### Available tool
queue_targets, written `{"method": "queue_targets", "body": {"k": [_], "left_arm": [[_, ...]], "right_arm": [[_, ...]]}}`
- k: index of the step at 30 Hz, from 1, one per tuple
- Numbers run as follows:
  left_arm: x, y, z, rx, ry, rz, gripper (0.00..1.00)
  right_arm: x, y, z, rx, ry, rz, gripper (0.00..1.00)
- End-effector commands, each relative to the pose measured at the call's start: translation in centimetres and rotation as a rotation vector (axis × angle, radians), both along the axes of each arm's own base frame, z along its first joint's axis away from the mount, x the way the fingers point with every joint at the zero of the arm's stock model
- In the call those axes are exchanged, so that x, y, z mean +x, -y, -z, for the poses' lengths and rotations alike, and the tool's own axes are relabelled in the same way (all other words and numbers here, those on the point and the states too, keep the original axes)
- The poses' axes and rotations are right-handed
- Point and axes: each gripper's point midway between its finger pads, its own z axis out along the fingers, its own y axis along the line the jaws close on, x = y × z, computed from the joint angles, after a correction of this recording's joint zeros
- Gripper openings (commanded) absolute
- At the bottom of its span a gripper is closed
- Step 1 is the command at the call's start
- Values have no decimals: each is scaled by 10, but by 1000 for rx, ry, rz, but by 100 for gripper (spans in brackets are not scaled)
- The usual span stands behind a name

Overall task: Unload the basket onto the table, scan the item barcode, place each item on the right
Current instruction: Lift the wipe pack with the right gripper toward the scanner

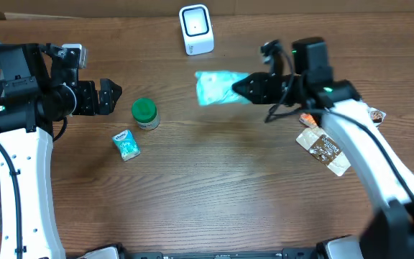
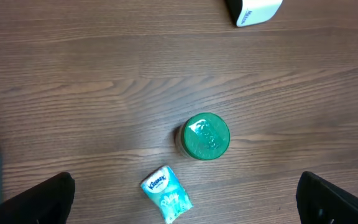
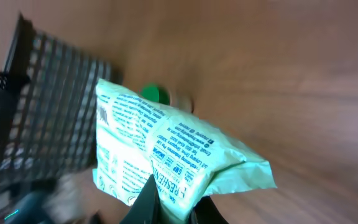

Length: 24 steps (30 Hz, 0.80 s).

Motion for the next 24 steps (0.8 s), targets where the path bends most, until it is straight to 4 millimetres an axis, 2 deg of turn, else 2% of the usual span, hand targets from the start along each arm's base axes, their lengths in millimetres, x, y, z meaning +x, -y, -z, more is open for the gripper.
{"method": "queue_targets", "body": {"k": [1,4,8,13,18,21,24], "left_arm": [[3,4,-11,7,34,25,99],[3,4,-11,7,34,25,100],[3,4,-11,7,34,25,100],[3,4,-11,7,34,25,100],[3,4,-11,7,34,25,99],[3,4,-11,7,34,25,99],[3,4,-11,7,34,25,99]], "right_arm": [[2,18,-43,-84,149,115,4],[-7,19,-62,-57,161,137,4],[-14,21,-74,-42,178,146,4],[-13,26,-71,-60,142,205,4],[-13,29,-71,-178,141,279,4],[-8,31,-89,-274,198,343,4],[5,36,-117,-391,328,433,4]]}}
